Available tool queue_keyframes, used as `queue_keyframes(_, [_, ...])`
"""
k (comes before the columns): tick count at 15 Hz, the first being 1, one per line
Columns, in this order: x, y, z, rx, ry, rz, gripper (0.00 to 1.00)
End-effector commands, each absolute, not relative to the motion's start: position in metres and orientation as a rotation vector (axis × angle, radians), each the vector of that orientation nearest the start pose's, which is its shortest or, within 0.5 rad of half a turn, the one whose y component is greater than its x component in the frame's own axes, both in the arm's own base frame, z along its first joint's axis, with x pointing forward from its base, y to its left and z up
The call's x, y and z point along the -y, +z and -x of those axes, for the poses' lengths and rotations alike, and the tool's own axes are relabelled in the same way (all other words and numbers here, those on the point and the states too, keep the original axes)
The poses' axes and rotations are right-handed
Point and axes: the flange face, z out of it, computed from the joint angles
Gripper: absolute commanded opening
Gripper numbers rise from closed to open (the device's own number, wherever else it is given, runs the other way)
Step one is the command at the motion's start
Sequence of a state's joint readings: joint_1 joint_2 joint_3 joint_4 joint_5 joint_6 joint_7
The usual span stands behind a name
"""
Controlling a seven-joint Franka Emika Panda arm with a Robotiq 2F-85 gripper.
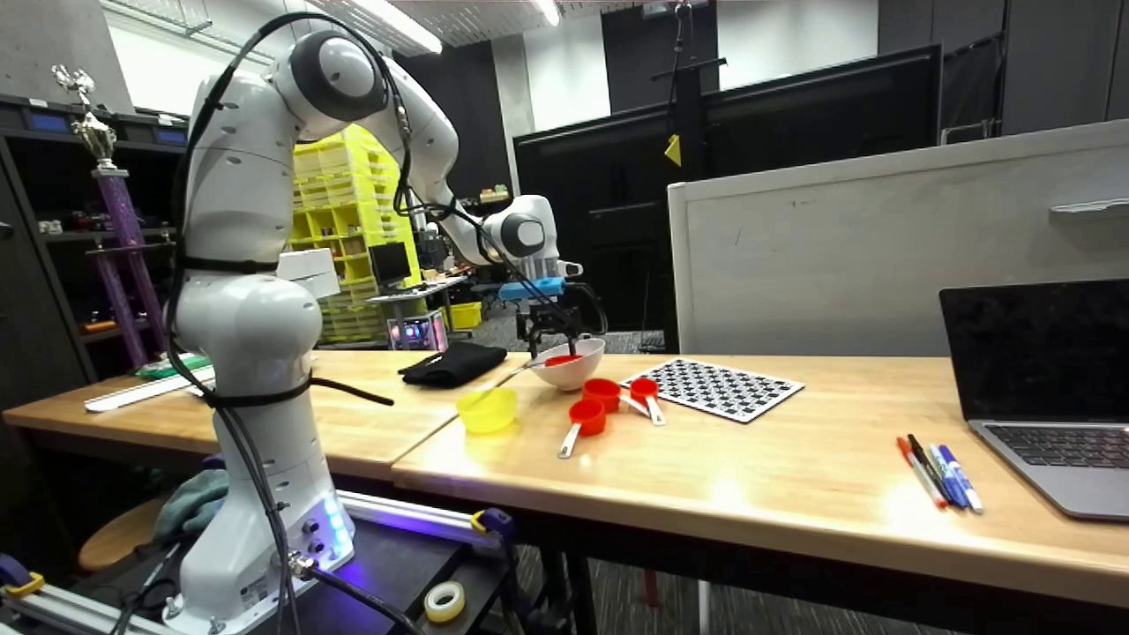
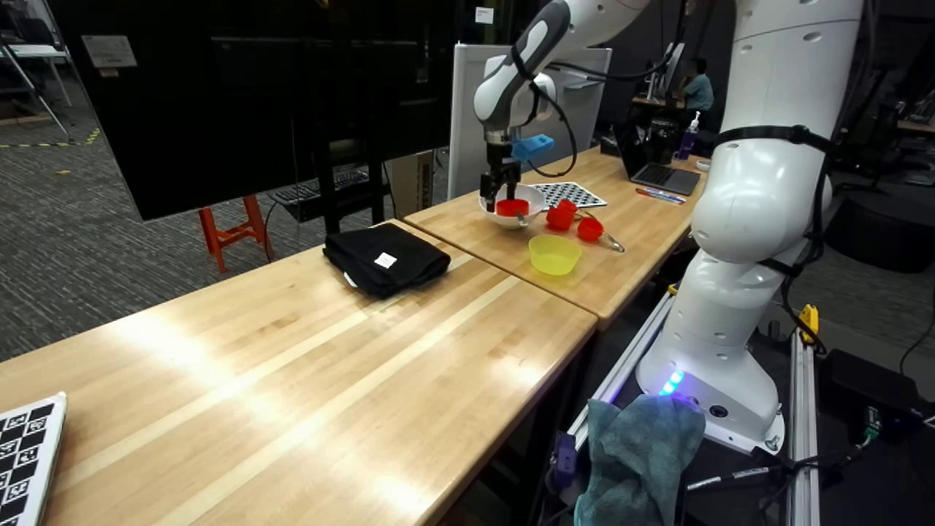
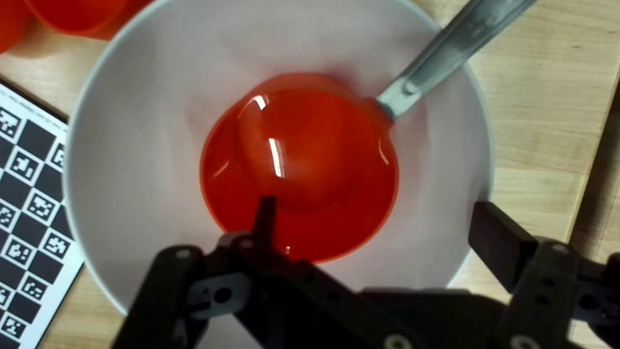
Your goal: Move the white bowl to the left.
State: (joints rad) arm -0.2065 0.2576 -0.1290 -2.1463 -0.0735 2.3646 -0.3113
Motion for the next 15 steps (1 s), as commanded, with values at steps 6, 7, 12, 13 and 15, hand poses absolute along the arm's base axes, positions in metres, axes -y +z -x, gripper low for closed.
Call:
queue_keyframes(6, [0.192, 0.28, -0.546, 0.087, 0.102, 3.16, 1.0])
queue_keyframes(7, [0.193, 0.282, -0.546, 0.082, 0.096, 3.157, 1.0])
queue_keyframes(12, [0.194, 0.285, -0.549, 0.057, 0.077, 3.149, 1.0])
queue_keyframes(13, [0.192, 0.285, -0.55, 0.056, 0.081, 3.153, 1.0])
queue_keyframes(15, [0.185, 0.285, -0.551, 0.07, 0.083, 3.154, 1.0])
